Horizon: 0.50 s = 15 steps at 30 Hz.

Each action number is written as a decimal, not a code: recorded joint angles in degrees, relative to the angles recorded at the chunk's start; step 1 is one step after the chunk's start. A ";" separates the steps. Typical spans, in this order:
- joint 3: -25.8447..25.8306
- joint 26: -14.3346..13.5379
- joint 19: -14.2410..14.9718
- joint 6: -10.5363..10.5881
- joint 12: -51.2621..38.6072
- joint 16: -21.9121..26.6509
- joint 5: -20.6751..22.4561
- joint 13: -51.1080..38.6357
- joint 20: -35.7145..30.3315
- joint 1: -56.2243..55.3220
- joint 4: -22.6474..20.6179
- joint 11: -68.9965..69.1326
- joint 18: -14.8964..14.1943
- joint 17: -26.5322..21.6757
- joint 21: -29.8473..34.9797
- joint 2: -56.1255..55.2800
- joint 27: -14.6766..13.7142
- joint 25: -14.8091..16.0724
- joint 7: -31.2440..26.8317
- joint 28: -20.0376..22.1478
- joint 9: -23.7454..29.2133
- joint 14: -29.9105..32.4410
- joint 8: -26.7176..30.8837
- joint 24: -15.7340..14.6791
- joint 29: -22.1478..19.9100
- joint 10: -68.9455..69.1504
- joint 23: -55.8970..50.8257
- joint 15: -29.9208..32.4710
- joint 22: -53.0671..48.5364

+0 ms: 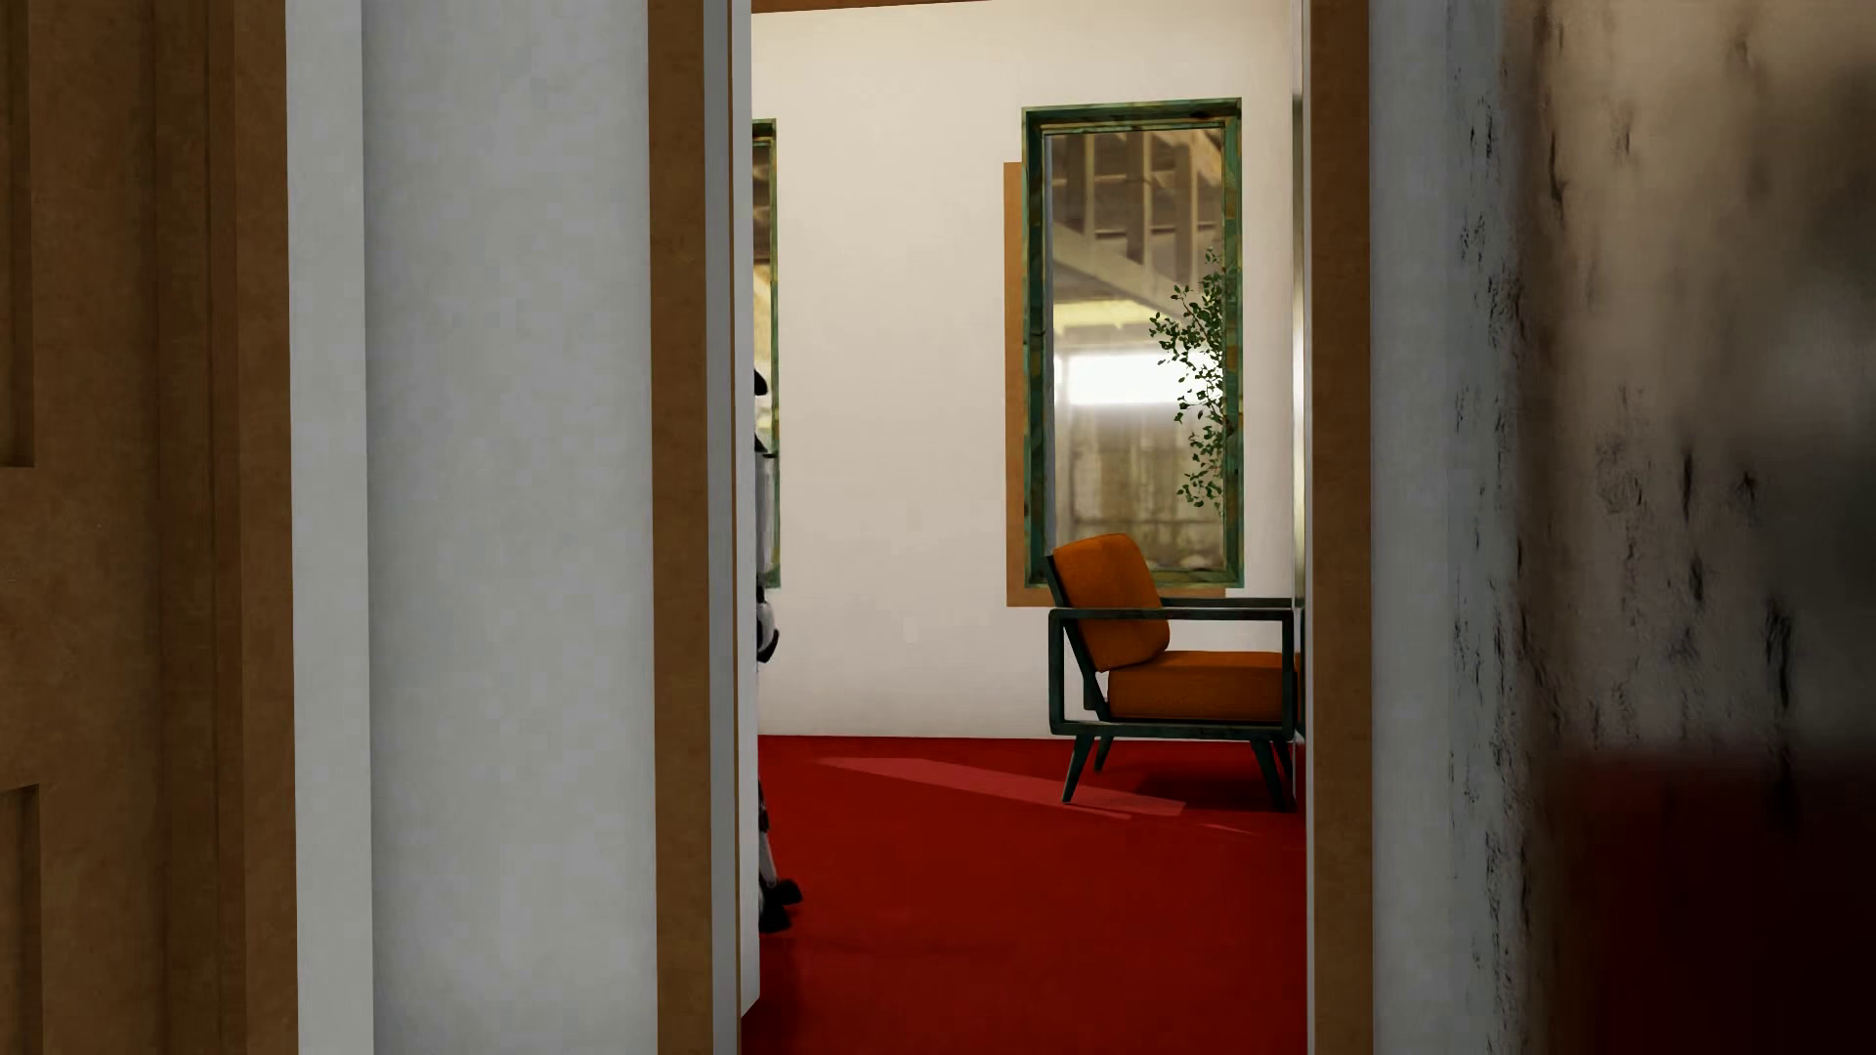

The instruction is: Circle the corner

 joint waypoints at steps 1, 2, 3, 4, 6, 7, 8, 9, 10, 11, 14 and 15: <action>-1.93 0.00 0.00 1.06 0.64 -0.59 0.23 0.91 -1.55 1.23 0.29 -0.33 0.00 0.41 0.28 0.57 0.00 0.00 0.00 0.00 -0.57 -0.62 0.00 0.00 0.00 -1.56 0.90 -0.66 2.79; -3.98 0.00 0.00 1.70 1.07 -1.03 0.14 2.05 -3.55 2.08 0.50 -0.93 0.00 1.11 0.46 1.42 0.00 0.00 0.00 0.00 -1.13 -0.17 0.00 0.00 0.00 -2.54 2.68 -1.38 5.58; -5.77 0.00 0.00 2.04 1.40 -1.31 -0.04 3.38 -5.36 2.50 0.57 -1.59 0.00 2.04 0.76 2.40 0.00 0.00 0.00 0.00 -1.70 0.54 0.00 0.00 0.00 -2.95 5.25 -2.26 7.96; -7.07 0.00 0.00 2.26 1.67 -1.47 -0.12 4.80 -6.46 2.60 0.51 -2.15 0.00 3.10 1.41 3.42 0.00 0.00 0.00 0.00 -2.12 0.85 0.00 0.00 0.00 -3.00 8.32 -3.24 9.56; -7.92 0.00 0.00 2.48 1.83 -1.48 -0.10 7.51 -6.09 2.43 0.39 -2.85 0.00 5.48 4.27 5.05 0.00 0.00 0.00 0.00 -2.39 0.53 0.00 0.00 0.00 -2.61 14.87 -5.03 9.66; -7.58 0.00 0.00 2.51 1.64 -1.46 -0.15 8.67 -5.47 2.37 0.42 -3.06 0.00 6.73 6.04 5.62 0.00 0.00 0.00 0.00 -2.44 0.38 0.00 0.00 0.00 -2.38 17.67 -5.81 8.42; -6.92 0.00 0.00 2.54 1.37 -1.50 -0.28 9.73 -5.05 2.40 0.43 -3.16 0.00 7.95 7.56 6.04 0.00 0.00 0.00 0.00 -2.62 0.25 0.00 0.00 0.00 -2.30 19.74 -6.57 6.84; -6.19 0.00 0.00 2.62 1.14 -1.67 -0.39 10.67 -4.86 2.49 0.46 -3.21 0.00 9.00 8.73 6.35 0.00 0.00 0.00 0.00 -2.87 0.08 0.00 0.00 0.00 -2.30 20.85 -7.26 5.33; -5.70 0.00 0.00 2.70 0.96 -1.88 -0.46 11.43 -4.62 2.58 0.48 -3.27 0.00 9.83 9.47 6.65 0.00 0.00 0.00 0.00 -3.11 -0.10 0.00 0.00 0.00 -2.28 21.09 -7.85 4.12; -5.57 0.00 0.00 2.78 0.85 -2.04 -0.48 11.92 -4.59 2.58 0.50 -3.34 0.00 10.46 9.90 6.88 0.00 0.00 0.00 0.00 -3.28 -0.23 0.00 0.00 0.00 -2.21 20.68 -8.29 3.13; -6.28 0.00 0.00 3.08 0.58 -1.87 -0.16 12.07 -7.05 2.27 0.69 -3.53 0.00 11.18 10.89 7.01 0.00 0.00 0.00 0.00 -3.49 -0.46 0.00 0.00 0.00 -2.29 17.90 -8.90 1.47; -6.50 0.00 0.00 3.12 0.41 -1.94 -0.11 11.89 -7.46 2.39 0.68 -3.52 0.00 11.14 10.93 7.07 0.00 0.00 0.00 0.00 -3.41 -0.59 0.00 0.00 0.00 -2.49 17.36 -9.01 1.78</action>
